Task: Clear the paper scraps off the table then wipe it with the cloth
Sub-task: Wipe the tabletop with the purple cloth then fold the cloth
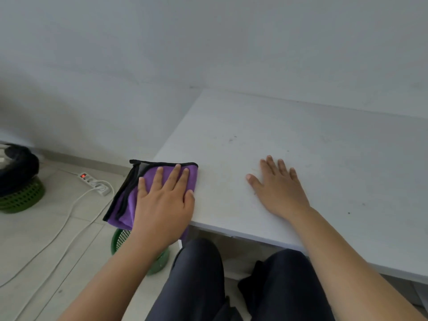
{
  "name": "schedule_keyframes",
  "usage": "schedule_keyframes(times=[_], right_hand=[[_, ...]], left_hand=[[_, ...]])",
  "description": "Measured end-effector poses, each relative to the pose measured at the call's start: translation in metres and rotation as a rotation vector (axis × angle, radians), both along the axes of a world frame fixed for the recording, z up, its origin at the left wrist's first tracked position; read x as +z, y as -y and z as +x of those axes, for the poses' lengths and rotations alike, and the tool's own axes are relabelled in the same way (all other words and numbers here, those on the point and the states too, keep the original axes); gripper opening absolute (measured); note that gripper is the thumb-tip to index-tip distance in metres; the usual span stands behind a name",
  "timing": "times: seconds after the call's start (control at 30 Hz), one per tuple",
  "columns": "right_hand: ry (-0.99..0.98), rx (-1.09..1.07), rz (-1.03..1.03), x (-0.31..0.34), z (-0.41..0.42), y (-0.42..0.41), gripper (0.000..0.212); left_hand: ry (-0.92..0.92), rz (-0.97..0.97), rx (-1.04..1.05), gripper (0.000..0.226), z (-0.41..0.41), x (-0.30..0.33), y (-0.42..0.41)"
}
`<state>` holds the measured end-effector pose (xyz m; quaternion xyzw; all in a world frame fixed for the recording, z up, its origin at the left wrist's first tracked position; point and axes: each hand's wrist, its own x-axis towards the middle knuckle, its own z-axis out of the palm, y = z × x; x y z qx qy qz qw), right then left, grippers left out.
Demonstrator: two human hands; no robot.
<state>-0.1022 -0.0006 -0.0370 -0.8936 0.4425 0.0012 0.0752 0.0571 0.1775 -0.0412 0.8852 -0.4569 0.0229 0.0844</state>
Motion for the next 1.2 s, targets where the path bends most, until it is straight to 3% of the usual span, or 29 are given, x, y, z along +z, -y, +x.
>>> schedule_keyframes(times=[0.2, 0.37, 0.43, 0.53, 0.67, 0.77, 0.83, 0.9, 1.0, 1.2], right_hand=[[0.003, -0.010, 0.001, 0.001, 0.001, -0.001, 0.071], [0.003, -0.010, 0.017, 0.002, 0.001, -0.001, 0.071], [-0.001, -0.014, 0.025, 0.002, 0.001, -0.001, 0.071], [0.012, -0.032, 0.088, 0.008, 0.007, 0.000, 0.068], [0.020, 0.047, 0.117, 0.028, 0.032, -0.001, 0.058], [0.286, 0.152, 0.208, 0.046, 0.057, -0.008, 0.054], [0.568, 0.195, 0.414, 0.061, 0.072, -0.015, 0.047], [0.808, 0.234, 0.682, 0.074, 0.083, -0.021, 0.026], [1.075, 0.264, 0.954, 0.086, 0.084, -0.014, 0.027], [1.245, 0.207, 0.842, 0.094, 0.075, 0.023, 0.030]], left_hand=[[-0.061, -0.007, 0.090, 0.047, 0.033, 0.003, -0.006], [-0.293, -0.025, 0.095, 0.049, 0.067, 0.008, 0.002], [-0.357, -0.094, 0.049, 0.051, 0.083, 0.009, 0.005], [-0.294, -0.201, 0.043, 0.049, 0.105, 0.013, 0.016], [-0.251, -0.506, 0.009, 0.053, 0.111, 0.037, 0.045], [-0.304, -0.673, -0.096, 0.060, 0.092, 0.064, 0.078], [-0.375, -0.742, -0.178, 0.065, 0.073, 0.078, 0.100], [-0.507, -0.799, -0.236, 0.066, 0.056, 0.087, 0.117], [-0.674, -0.851, -0.256, 0.061, 0.043, 0.100, 0.136], [-1.042, -0.789, -0.296, 0.050, 0.035, 0.116, 0.163]])
